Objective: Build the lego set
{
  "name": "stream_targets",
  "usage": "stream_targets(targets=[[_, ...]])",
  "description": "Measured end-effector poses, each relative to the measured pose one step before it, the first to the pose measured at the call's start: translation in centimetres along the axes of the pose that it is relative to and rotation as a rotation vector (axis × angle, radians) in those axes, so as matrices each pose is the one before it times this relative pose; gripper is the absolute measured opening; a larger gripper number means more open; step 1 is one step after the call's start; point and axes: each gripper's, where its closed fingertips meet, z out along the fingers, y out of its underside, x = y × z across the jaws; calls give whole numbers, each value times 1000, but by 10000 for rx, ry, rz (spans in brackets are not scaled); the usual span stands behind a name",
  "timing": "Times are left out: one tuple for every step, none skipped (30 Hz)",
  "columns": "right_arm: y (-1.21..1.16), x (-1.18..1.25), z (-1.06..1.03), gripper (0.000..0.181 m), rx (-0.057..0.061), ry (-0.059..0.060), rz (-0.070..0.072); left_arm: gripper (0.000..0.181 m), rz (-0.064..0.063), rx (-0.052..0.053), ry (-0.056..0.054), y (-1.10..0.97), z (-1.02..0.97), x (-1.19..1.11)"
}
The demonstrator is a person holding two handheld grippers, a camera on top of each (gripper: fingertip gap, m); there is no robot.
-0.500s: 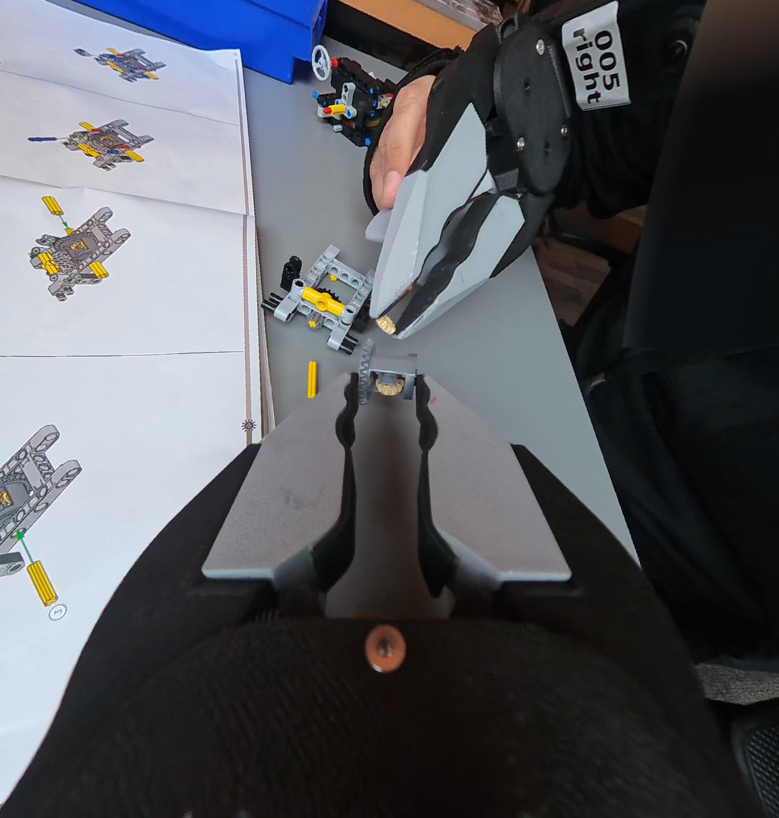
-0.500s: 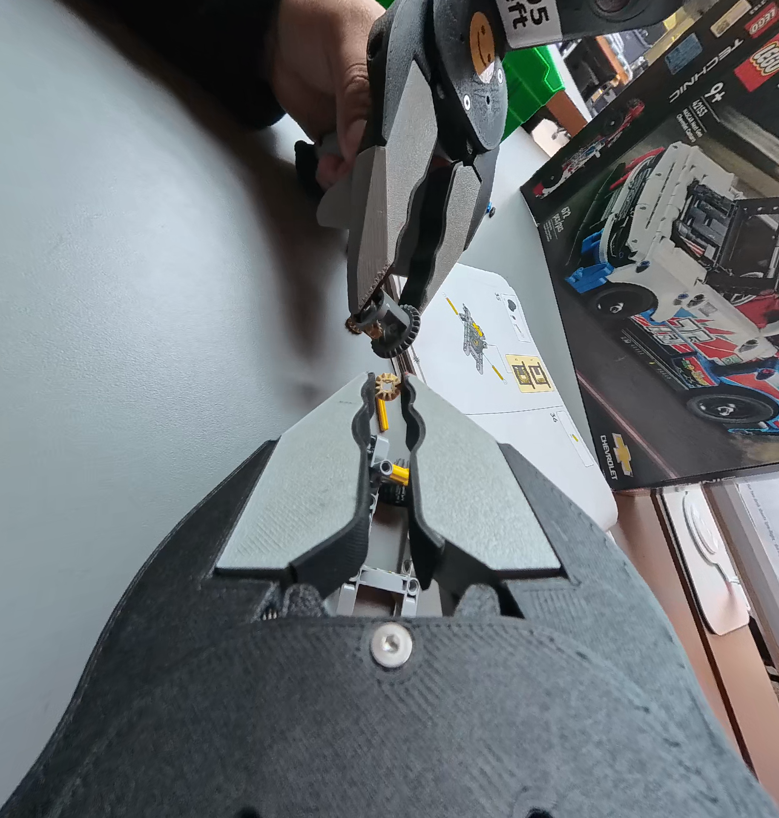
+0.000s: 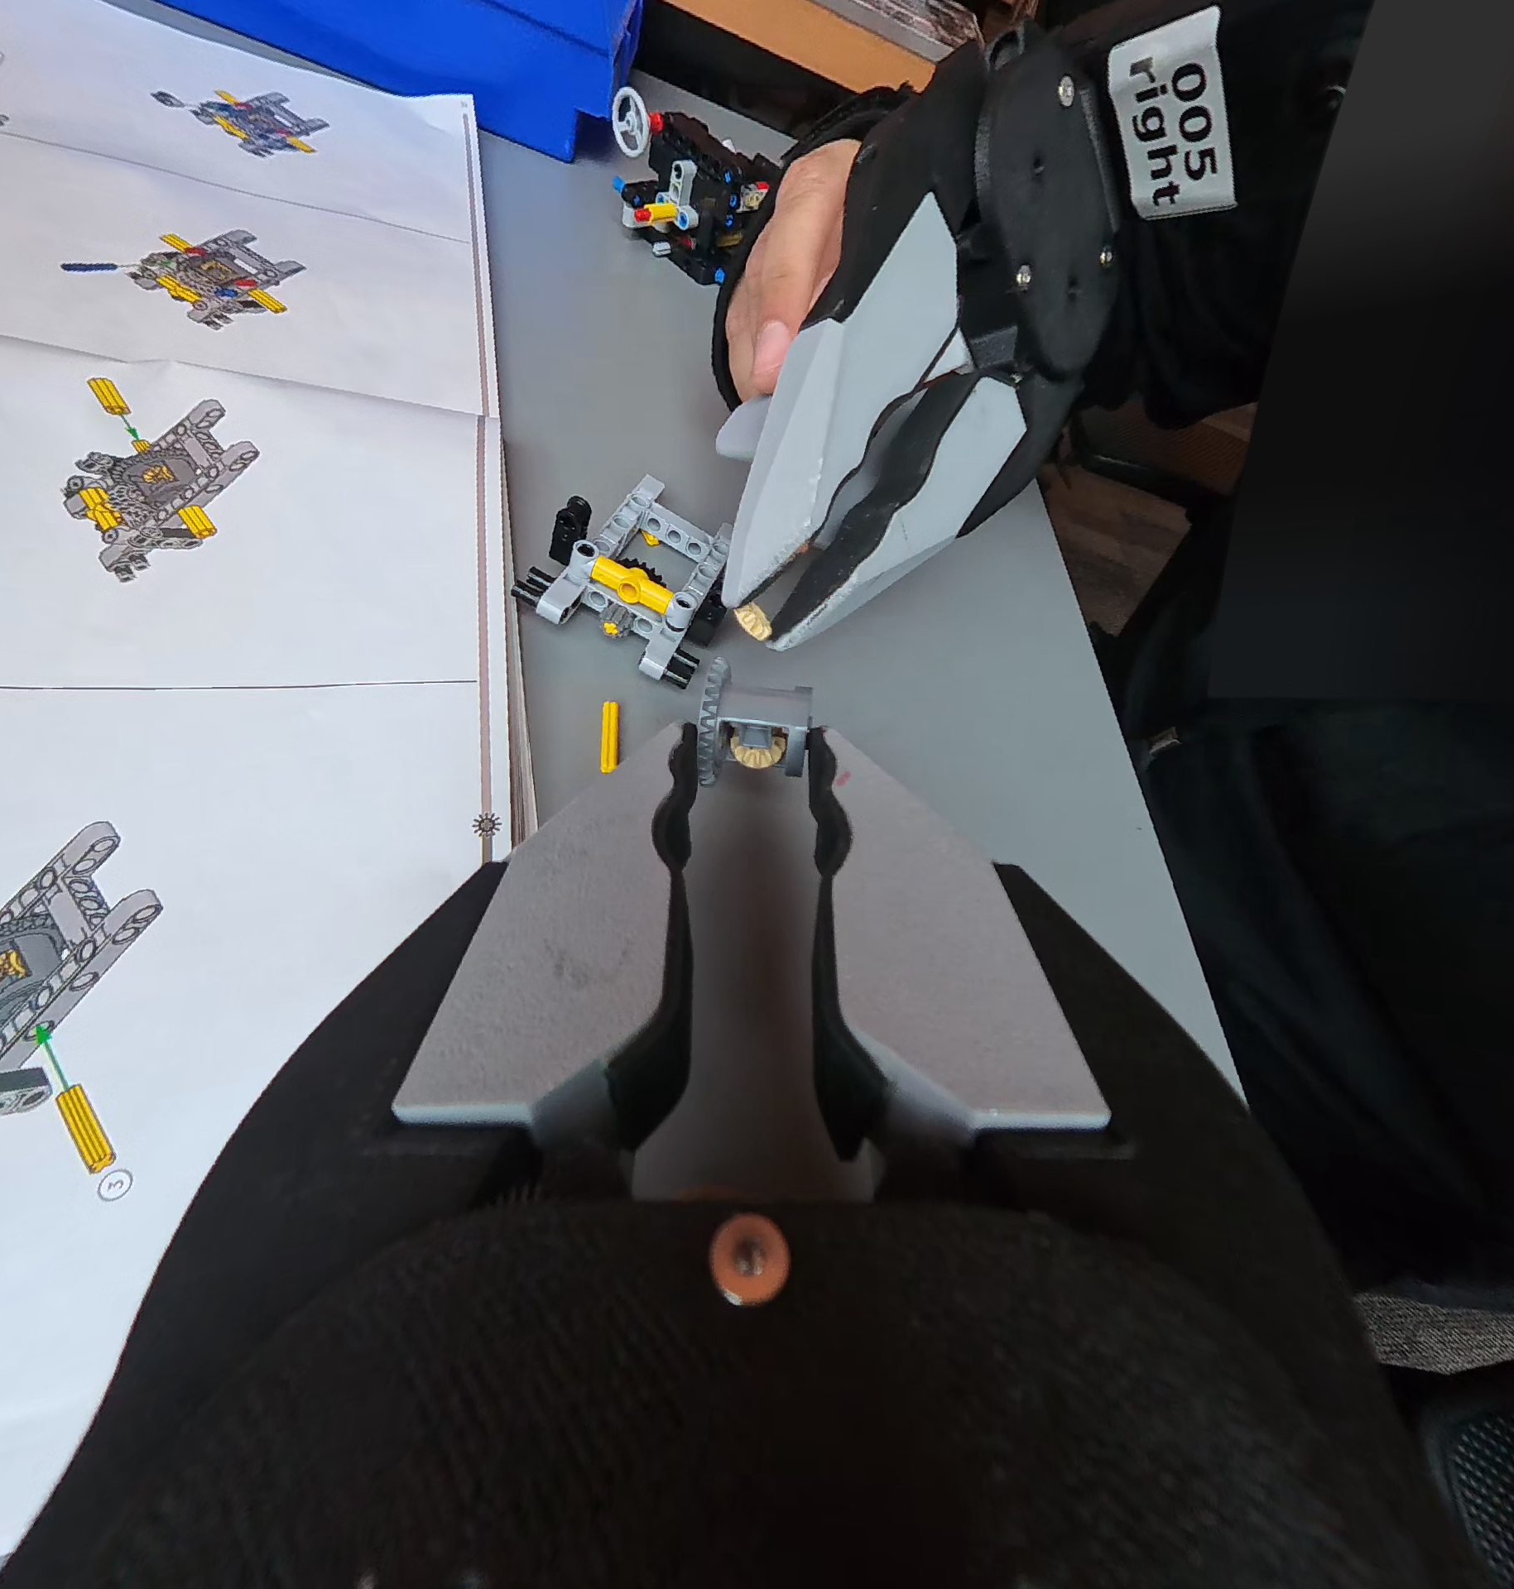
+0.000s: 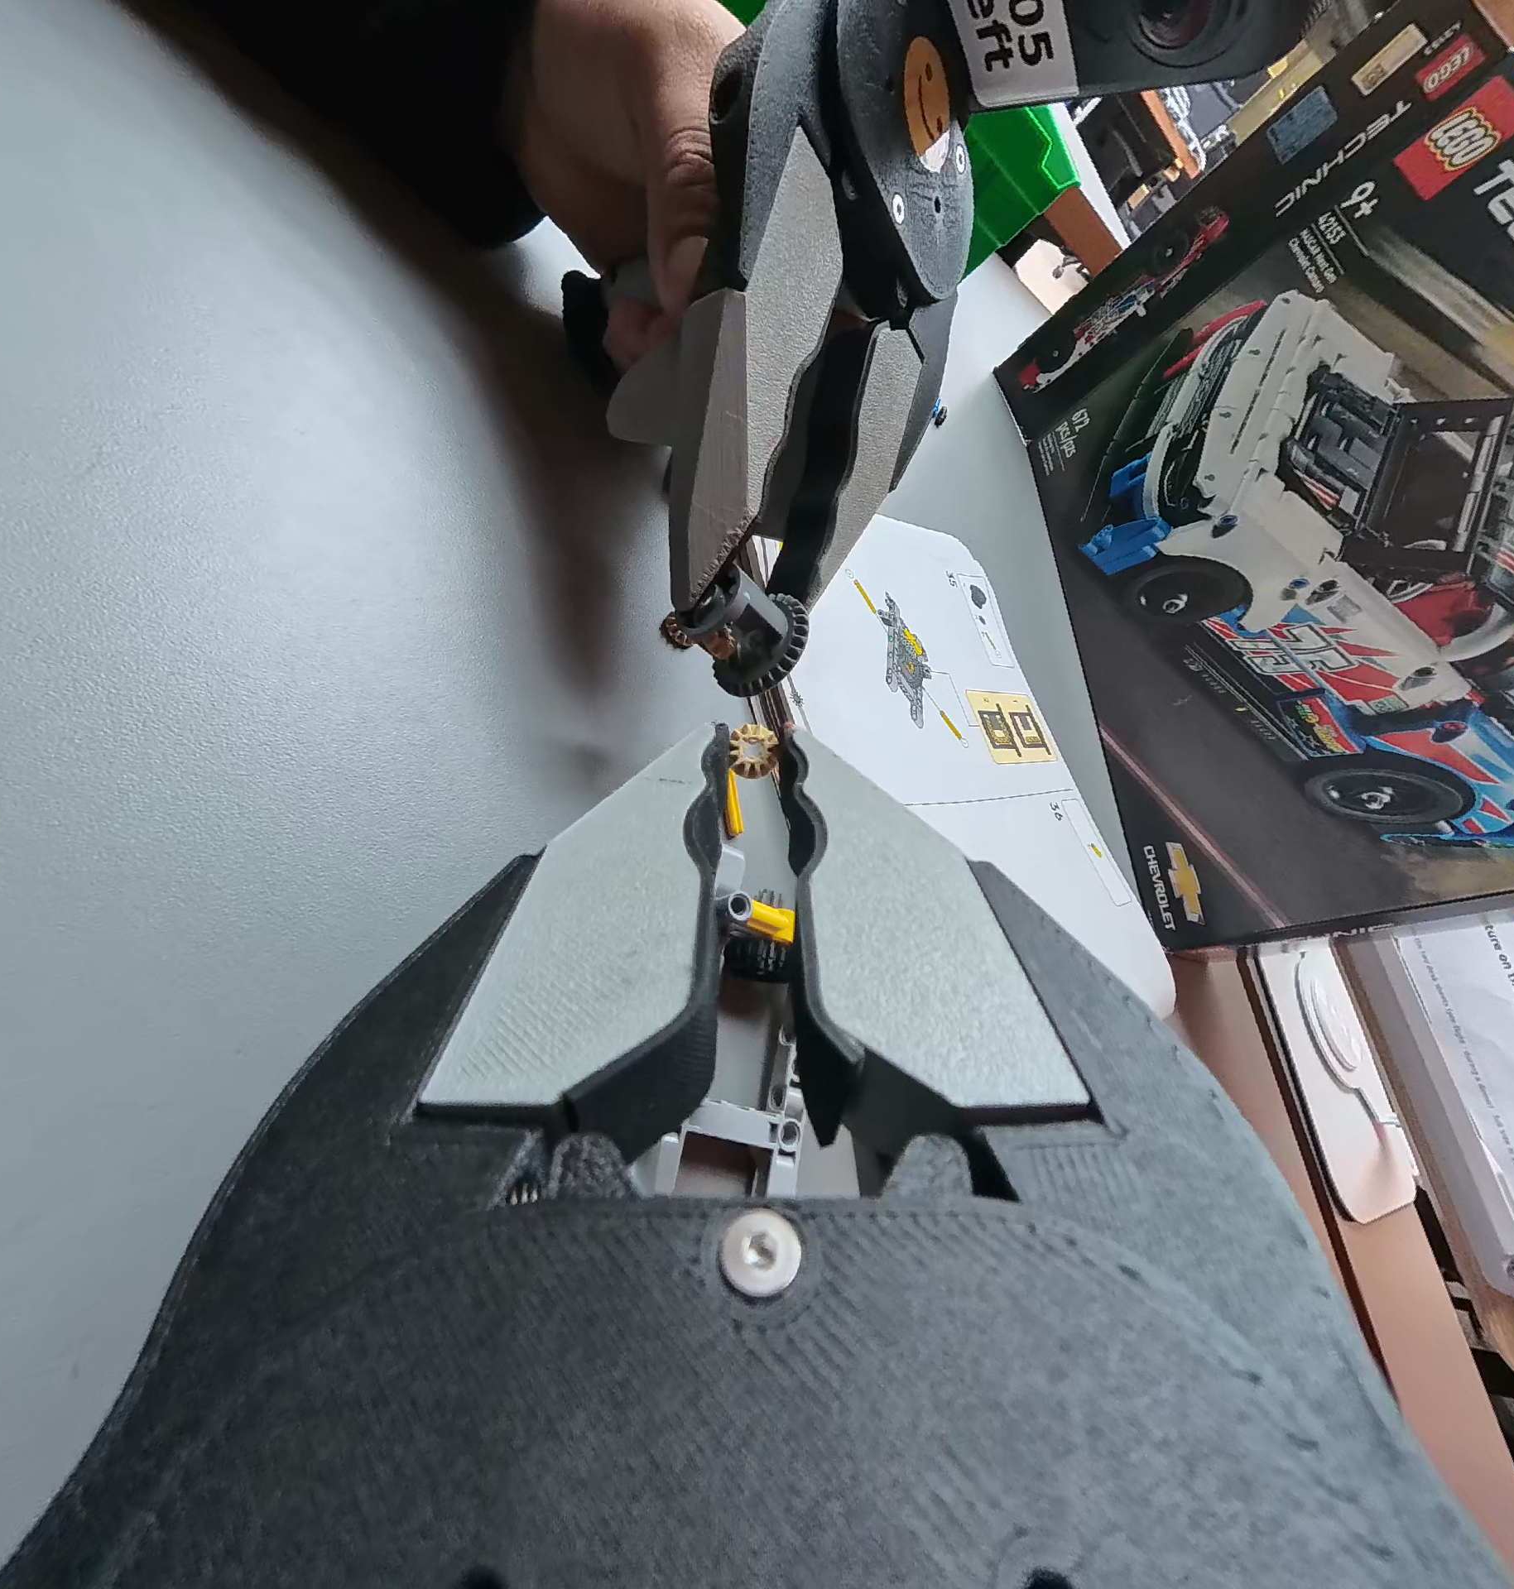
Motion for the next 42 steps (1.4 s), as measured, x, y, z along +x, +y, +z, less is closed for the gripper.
stream_targets(targets=[[19, 32, 4, 8, -26, 36, -53, 23, 1, -1, 1, 2, -1, 0], [17, 13, -4, 8, -23, 38, -71, 23, -2, -4, -10, 0, 5, -17], [-6, -7, -7, 8, -17, 26, -73, 23, -2, -5, -5, 10, 13, -6], [-3, -33, -1, 8, -15, 16, -65, 23, -2, -6, 0, 4, 3, -3], [-22, -45, 0, 8, -7, 7, -57, 23, -2, -2, -7, 3, -2, -8], [-18, -35, 4, 8, -3, 2, -41, 23, -1, 5, -2, -2, -4, 2], [-17, -13, 3, 8, -1, 3, -21, 23, -2, 6, 4, -18, -5, 2], [3, 6, -1, 8, -2, 3, -3, 23, -3, 7, -2, -5, -8, -4], [12, 9, 1, 8, -3, 3, 9, 23, -4, 6, -2, -8, -2, -9], [20, 18, -4, 8, -1, -2, 16, 23, -5, 2, 2, -3, -4, -2], [7, 9, -5, 8, 1, -3, 12, 23, 1, -2, -2, 3, 4, 5], [3, -1, -1, 8, -2, 0, 2, 23, 6, -2, -2, -5, 0, 4], [2, -6, 0, 8, -3, 3, -9, 23, 2, -6, 3, 12, 7, -5], [-5, -17, 4, 8, -3, -3, -12, 23, -1, -4, 2, 6, 3, 12], [9, -29, 13, 8, -8, -10, -9, 23, -1, 1, -1, -2, -5, -9], [13, -27, 11, 8, -10, -7, -6, 23, -3, 4, 0, -15, -7, -4], [10, 2, 4, 8, -8, 5, -8, 23, -3, 3, 2, -5, -3, -4], [-5, 14, -6, 8, 3, 11, -6, 23, -1, 3, -3, -5, 2, -4], [-10, 17, -13, 8, 12, 7, 3, 22, 1, -1, 3, 1, 0, 4], [-20, 10, -14, 8, 9, 4, 8, 23, 1, -2, -1, 3, -1, -2], [4, 9, 5, 8, 3, 2, 6, 23, -1, -2, -1, -3, 6, -5], [14, 12, 0, 8, -4, 3, 4, 23, -2, 0, 0, 0, 0, 1], [-1, -1, 0, 8, 1, 1, 3, 23, -2, 1, 3, -2, -5, -4], [-18, -3, -7, 8, 7, -1, 2, 23, -2, -1, 1, 1, -1, 2], [-4, -3, -6, 8, 2, 1, -2, 23, -2, -5, -3, 7, -3, -2], [4, -7, 6, 8, -4, 1, -4, 23, -1, 4, 4, -14, -7, 1], [16, 2, 8, 8, -6, 0, -4, 23, 0, 2, 3, -3, 1, 4], [2, -19, 8, 8, -2, -5, 1, 23, 0, 2, 5, -3, -4, -2], [-9, -4, -3, 8, 2, -5, 3, 23, 0, 0, 0, 0, 0, 1], [-1, 3, -9, 8, 5, 2, -2, 23, 6, 1, -1, -5, -5, 10], [-24, 15, -11, 8, 7, 6, -1, 23, 4, -1, -2, -7, 1, 5], [4, 3, -3, 8, 2, 1, 4, 23, -4, -5, -3, 10, 8, -9], [3, -9, -1, 8, -2, -5, 4, 23, 0, -3, 6, 0, 5, 4], [-1, -6, 2, 8, -5, -2, -2, 23, 4, 1, -2, -4, -11, 2], [12, 2, 1, 8, -4, 2, -7, 23, 4, 1, -3, -1, 6, 1], [-9, -7, -2, 8, 1, 0, -5, 23, 4, 1, 5, -4, -11, 11], [-13, -16, -1, 8, 3, -5, -2, 22, 4, 1, 1, -2, 1, -1], [1, 3, 0, 8, -1, 1, -3, 22, 8, 2, 13, -6, -5, 28], [-9, 2, -3, 8, 0, 7, -5, 22, 14, 6, 26, -6, -9, 48], [-7, 0, -5, 8, 4, 4, -1, 22, 13, 8, 11, -9, -7, 27], [-5, 11, -6, 8, 4, 2, 4, 22, 10, 6, 11, -7, -14, 21], [-3, 15, -15, 8, 2, 8, 0, 22, 15, 4, 36, -9, -3, 56]])
